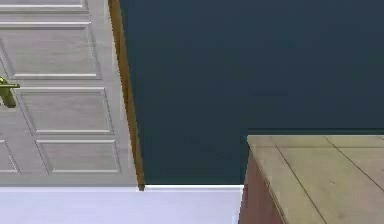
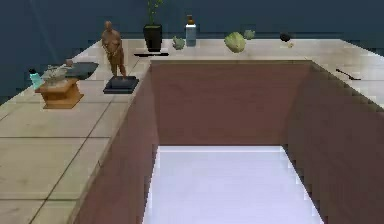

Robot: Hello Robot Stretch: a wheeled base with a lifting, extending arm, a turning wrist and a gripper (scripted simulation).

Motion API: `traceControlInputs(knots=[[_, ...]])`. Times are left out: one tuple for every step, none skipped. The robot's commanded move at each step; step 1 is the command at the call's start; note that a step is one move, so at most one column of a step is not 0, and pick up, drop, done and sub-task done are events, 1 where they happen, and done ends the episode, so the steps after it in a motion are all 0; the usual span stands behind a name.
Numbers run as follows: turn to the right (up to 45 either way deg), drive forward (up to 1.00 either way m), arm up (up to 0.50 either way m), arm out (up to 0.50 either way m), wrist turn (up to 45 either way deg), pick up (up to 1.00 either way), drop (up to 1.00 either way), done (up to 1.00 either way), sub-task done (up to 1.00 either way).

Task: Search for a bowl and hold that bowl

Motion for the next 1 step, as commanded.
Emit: traceControlInputs(knots=[[-45.0, 0.00, 0.00, 0.00, 0.0, 0.00, 0.00, 0.00, 0.00]])
